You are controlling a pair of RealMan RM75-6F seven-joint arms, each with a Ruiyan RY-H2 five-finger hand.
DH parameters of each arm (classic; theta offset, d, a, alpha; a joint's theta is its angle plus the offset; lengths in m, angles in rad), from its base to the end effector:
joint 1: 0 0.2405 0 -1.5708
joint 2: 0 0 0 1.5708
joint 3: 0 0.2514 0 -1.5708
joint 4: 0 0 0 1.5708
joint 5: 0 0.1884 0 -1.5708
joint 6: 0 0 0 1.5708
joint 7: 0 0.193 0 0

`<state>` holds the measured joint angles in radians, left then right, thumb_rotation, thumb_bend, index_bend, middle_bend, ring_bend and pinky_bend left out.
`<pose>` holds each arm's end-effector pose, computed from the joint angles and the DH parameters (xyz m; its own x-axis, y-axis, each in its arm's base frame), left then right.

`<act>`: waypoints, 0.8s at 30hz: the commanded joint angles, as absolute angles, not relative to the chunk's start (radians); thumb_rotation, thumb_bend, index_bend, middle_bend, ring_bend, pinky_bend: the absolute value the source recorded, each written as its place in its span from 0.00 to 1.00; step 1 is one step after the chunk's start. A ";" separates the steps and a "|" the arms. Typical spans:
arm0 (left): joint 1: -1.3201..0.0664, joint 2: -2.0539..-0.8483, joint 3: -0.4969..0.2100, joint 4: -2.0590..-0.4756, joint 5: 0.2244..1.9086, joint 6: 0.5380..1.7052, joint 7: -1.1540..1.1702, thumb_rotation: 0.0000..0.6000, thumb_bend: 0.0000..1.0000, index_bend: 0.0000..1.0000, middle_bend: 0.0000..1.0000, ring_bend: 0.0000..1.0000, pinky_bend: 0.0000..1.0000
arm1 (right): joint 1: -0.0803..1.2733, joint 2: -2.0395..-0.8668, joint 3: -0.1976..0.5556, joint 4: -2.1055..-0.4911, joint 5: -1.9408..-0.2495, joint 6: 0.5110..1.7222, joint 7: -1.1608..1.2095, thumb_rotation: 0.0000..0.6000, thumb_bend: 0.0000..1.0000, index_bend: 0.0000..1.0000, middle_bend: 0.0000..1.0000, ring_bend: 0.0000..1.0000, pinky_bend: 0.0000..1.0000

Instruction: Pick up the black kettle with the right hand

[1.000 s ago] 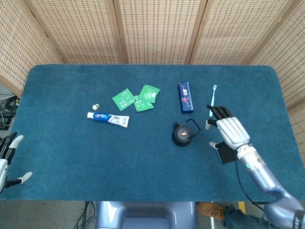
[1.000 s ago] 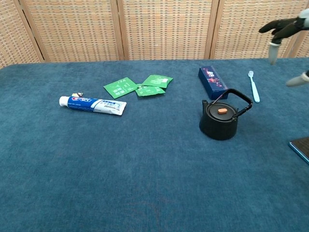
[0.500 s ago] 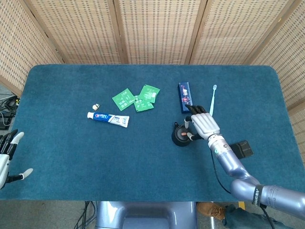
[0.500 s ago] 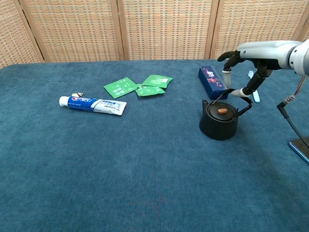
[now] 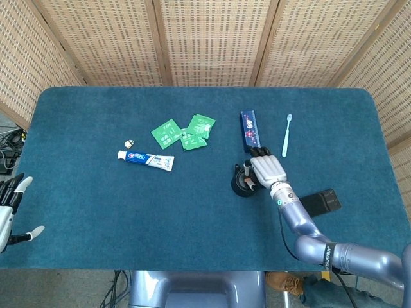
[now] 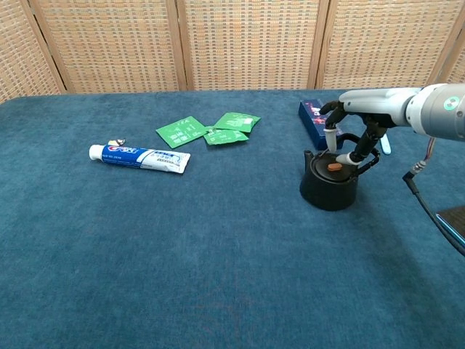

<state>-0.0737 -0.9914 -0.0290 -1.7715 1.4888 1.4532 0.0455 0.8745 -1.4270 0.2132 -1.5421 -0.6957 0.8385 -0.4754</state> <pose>-0.2846 0.2186 0.1926 0.4073 0.0623 0.9111 0.9128 0.0048 -0.4084 -0.1417 -0.4133 0.0090 0.4238 -0.3894 0.8178 -0.9049 -0.2215 0.3634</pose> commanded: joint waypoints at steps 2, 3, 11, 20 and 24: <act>-0.075 -0.992 -0.028 -1.772 1.489 1.452 0.048 1.00 0.00 0.00 0.00 0.00 0.00 | 0.888 -1.441 0.204 -1.535 -0.677 0.849 -0.489 1.00 0.52 0.52 0.00 0.00 0.00; -0.075 -0.992 -0.028 -1.772 1.489 1.452 0.049 1.00 0.00 0.00 0.00 0.00 0.00 | 0.891 -1.443 0.203 -1.533 -0.673 0.851 -0.491 1.00 0.52 0.52 0.00 0.00 0.00; -0.075 -0.994 -0.026 -1.773 1.490 1.456 0.056 1.00 0.00 0.00 0.00 0.00 0.00 | 0.918 -1.461 0.192 -1.520 -0.622 0.859 -0.515 1.00 0.52 0.52 0.00 0.00 0.00; -0.077 -0.994 -0.026 -1.772 1.487 1.454 0.053 1.00 0.00 0.00 0.00 0.00 0.00 | 0.931 -1.476 0.174 -1.510 -0.599 0.866 -0.528 1.00 0.52 0.52 0.00 0.00 0.00; -0.076 -0.993 -0.026 -1.773 1.487 1.457 0.052 1.00 0.00 0.00 0.00 0.00 0.00 | 0.937 -1.483 0.171 -1.499 -0.586 0.864 -0.530 1.00 0.52 0.53 0.00 0.00 0.00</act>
